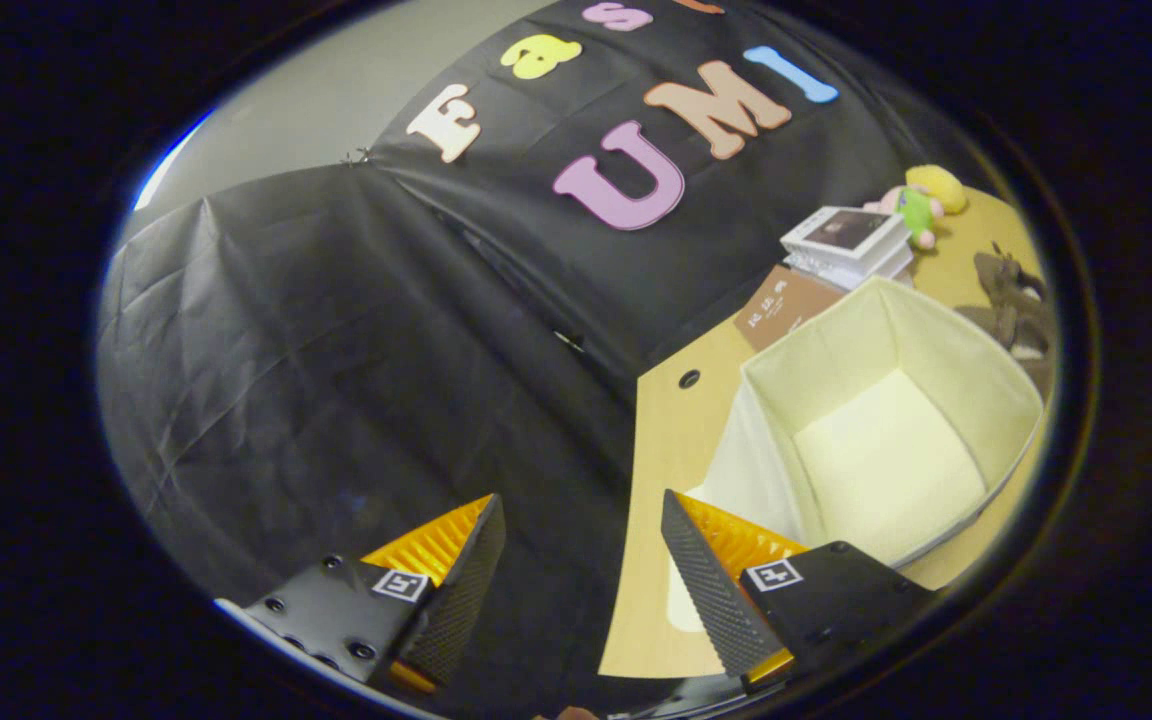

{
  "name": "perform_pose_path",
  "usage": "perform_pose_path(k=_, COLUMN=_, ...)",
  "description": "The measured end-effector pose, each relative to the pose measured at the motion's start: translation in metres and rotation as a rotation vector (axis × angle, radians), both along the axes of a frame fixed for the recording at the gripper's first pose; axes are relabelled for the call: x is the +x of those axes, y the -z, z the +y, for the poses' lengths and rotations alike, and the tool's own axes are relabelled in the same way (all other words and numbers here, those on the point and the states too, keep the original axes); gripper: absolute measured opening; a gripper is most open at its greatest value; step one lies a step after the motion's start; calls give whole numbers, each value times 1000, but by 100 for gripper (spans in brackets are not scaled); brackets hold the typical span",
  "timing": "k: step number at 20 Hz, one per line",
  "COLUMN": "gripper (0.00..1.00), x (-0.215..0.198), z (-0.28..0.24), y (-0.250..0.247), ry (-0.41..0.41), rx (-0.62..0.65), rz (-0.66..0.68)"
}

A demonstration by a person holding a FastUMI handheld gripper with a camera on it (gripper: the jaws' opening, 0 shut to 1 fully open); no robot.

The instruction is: Open the storage box then place both shoes into the box .Put the left shoe in first, then the right shoe, with the right side of both shoes facing outward in a uniform manner.

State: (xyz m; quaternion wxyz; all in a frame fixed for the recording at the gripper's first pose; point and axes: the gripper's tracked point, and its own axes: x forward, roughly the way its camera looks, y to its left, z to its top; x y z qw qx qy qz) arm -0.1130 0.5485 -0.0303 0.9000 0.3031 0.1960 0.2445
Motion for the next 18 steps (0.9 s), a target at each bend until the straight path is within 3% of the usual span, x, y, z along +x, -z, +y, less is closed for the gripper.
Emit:
perform_pose_path(k=8, gripper=100, x=89, z=-156, y=-40, ry=202, rx=-470, rz=-87)
perform_pose_path(k=11, gripper=100, x=119, z=-225, y=-30, ry=297, rx=-640, rz=-9)
perform_pose_path(k=15, gripper=100, x=145, z=-306, y=11, ry=354, rx=-879, rz=164)
perform_pose_path(k=18, gripper=100, x=158, z=-348, y=44, ry=376, rx=-922, rz=305)
